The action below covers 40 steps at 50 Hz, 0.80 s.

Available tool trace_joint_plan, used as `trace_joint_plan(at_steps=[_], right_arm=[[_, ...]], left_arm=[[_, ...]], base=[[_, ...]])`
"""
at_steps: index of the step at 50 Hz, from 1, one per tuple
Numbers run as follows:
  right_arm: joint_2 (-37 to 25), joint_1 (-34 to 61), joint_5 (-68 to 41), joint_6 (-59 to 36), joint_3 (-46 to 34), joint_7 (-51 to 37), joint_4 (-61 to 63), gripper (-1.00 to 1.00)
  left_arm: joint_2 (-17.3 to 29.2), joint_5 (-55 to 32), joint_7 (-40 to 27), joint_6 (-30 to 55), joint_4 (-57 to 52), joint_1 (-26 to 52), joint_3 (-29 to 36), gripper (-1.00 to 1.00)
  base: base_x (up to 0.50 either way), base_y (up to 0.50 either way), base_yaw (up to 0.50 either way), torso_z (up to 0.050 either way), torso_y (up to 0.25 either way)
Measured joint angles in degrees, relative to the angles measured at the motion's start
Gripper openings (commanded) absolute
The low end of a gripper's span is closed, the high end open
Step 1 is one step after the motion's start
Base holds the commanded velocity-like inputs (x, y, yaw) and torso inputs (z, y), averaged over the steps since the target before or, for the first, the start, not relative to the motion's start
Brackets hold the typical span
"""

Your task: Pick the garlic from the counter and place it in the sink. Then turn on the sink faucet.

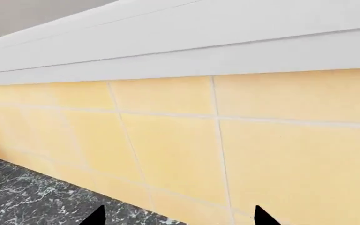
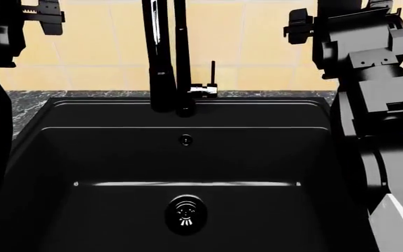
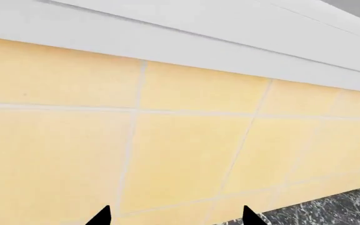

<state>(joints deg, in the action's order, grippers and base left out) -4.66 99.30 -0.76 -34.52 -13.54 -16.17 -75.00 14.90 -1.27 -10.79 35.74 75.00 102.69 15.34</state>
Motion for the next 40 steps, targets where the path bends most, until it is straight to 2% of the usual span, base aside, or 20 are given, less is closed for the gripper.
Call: trace_joint_plan(at_steps=[6,22,26,34,37,40], right_arm=[[0.0,0.0,0.0,-0.1,0.0,-0.1,0.0,1.0],[-0.2,1.6,0.7,-5.2,-1.1,-0.2,0.6,1.0],[-2.0,-1.0,1.4,-15.0,-2.8,2.5,9.8,1.0],[-7.4,-6.6,-0.3,-36.9,-5.9,7.4,40.2,1.0],[-5.9,-9.2,5.2,-41.7,-6.1,15.0,47.4,1.0],[-4.8,-11.3,15.9,-45.1,-6.2,27.2,53.0,1.0]], left_arm=[[0.1,0.5,0.1,0.1,0.0,0.1,-0.3,1.0],[0.3,1.2,0.5,0.2,0.0,0.0,-0.7,1.0],[0.4,1.4,0.6,0.2,0.0,-0.1,-0.8,1.0],[0.7,1.6,0.7,0.4,0.0,0.0,-0.8,1.0],[0.8,1.6,0.7,0.5,0.0,0.0,-0.8,1.0],[0.9,1.7,0.7,0.5,0.0,0.0,-0.8,1.0]], base=[[0.5,0.0,0.0,0.0,0.0],[0.0,0.0,0.0,0.0,0.0],[0.0,0.0,0.0,0.0,0.0],[0.0,0.0,0.0,0.0,0.0],[0.0,0.0,0.0,0.0,0.0],[0.0,0.0,0.0,0.0,0.0]])
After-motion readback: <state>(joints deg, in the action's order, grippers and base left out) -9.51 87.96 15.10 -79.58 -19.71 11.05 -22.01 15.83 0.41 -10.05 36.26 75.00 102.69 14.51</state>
